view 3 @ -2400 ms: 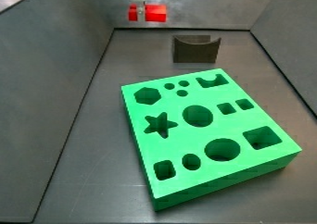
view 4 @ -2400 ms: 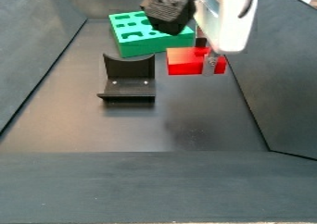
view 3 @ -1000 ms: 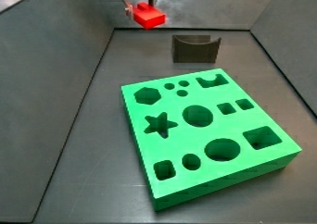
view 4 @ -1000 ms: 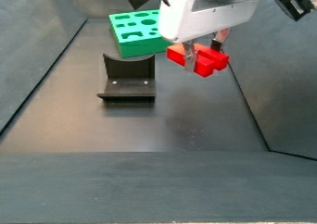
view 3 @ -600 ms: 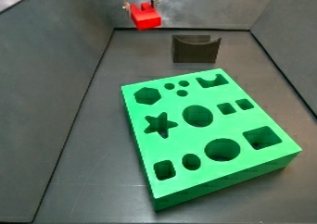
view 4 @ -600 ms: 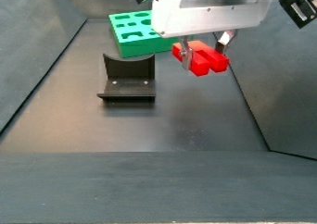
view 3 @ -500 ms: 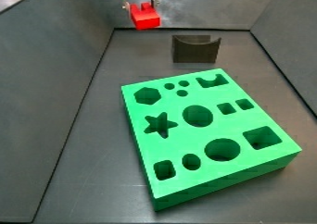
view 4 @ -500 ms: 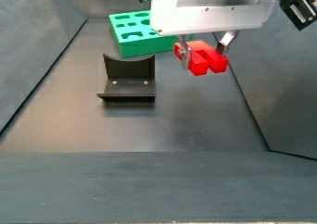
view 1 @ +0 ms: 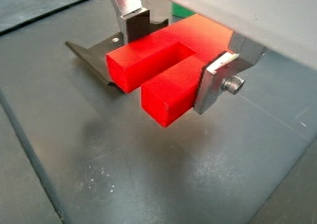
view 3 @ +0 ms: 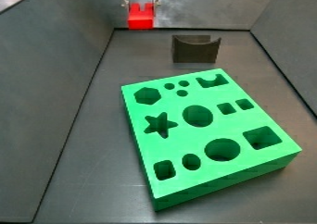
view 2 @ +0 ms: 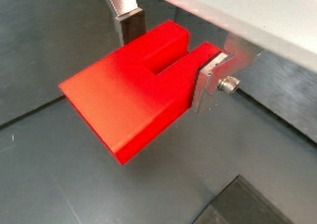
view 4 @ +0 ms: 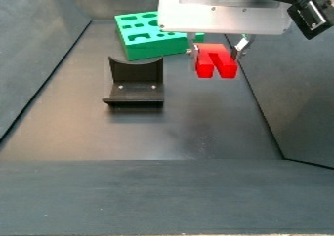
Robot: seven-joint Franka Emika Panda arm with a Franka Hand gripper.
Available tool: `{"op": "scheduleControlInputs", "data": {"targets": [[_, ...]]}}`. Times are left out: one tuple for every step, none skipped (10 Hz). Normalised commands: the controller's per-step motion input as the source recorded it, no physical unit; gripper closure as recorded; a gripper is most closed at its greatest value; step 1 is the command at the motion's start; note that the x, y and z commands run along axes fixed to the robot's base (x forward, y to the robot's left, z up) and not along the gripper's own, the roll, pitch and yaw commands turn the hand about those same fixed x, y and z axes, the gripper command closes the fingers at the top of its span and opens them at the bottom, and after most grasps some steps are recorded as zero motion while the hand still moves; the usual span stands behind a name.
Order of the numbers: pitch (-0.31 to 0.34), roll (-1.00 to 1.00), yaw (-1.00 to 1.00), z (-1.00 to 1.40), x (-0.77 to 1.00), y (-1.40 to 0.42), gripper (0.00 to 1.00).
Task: Pick up the double-square object. Move up. Rotate the double-square object. Place the double-square object on the fixture. Regrasp the double-square object. Move to above the board. Insert the double-square object.
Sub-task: Rotate the double-square object.
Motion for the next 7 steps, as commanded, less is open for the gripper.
{"op": "scheduleControlInputs", "data": {"targets": [[-0.015, -0.02, -0.2, -0.03, 0.01, 0.02, 1.0], [0.0, 0.0, 0.0, -1.0, 0.0, 0.0, 1.0], [-0.016, 0.0, 0.03, -1.0, 0.01, 0.0, 1.0], [-0.023, 0.0, 0.03, -1.0, 0.02, 0.0, 1.0], [-0.024, -0.01, 0.03, -1.0, 0.02, 0.0, 1.0], [-0.025, -0.02, 0.02, -1.0, 0.03, 0.0, 1.0], [-0.02, -0.03, 0.02, -1.0, 0.04, 0.0, 1.0]]}}
